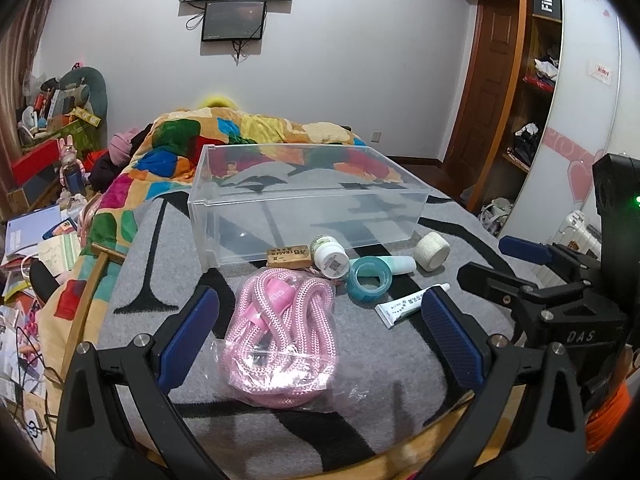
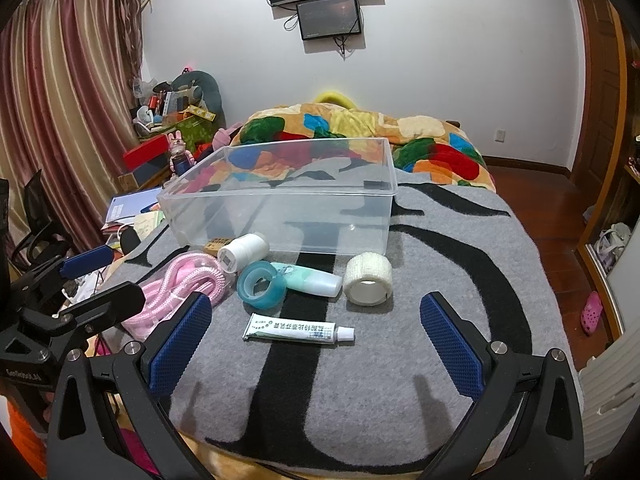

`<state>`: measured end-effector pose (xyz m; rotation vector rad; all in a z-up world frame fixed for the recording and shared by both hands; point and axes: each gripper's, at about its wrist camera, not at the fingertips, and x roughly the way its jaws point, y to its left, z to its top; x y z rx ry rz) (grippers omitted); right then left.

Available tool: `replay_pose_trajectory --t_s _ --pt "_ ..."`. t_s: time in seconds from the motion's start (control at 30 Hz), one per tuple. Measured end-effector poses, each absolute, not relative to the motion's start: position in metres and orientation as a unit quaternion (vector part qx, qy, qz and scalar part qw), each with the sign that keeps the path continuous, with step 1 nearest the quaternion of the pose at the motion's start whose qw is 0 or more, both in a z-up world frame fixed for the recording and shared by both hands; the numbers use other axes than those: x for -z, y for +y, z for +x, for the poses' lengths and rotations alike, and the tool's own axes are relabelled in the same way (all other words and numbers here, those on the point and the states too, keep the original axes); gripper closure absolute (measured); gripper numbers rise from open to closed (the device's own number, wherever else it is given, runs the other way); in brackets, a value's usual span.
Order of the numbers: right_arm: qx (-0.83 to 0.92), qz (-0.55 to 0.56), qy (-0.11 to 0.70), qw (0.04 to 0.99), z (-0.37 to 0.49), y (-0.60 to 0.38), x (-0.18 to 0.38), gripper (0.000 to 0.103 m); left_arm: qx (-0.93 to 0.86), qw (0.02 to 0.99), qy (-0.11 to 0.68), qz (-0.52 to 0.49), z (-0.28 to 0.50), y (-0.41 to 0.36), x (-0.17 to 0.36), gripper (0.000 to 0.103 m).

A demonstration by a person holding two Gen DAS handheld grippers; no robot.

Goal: Organize objects
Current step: 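Grasp the bagged pink rope with the left tool while the right tool grasps the white tape roll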

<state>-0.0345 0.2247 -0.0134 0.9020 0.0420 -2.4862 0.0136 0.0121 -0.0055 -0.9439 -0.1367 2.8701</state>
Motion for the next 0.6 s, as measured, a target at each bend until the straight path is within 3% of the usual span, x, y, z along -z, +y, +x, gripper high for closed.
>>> replay_pose_trajectory --t_s 0.07,0.47,0.6 --pt "0.911 0.332 0.014 0.243 -0.038 0.227 0.014 0.002 -0.945 0.06 -0.039 -0.319 0.011 0.012 0.006 0.014" --pt "0.901 0.368 0.018 0.228 -0.086 0.237 0.027 0.045 -0.911 0.062 0.015 -0.406 -0.024 0.009 0.04 0.015" --pt "0.888 0.394 0.005 0.238 -0.102 0.236 0.039 0.053 -0.901 0.063 0.018 -0.429 -0.032 0.006 0.055 0.015"
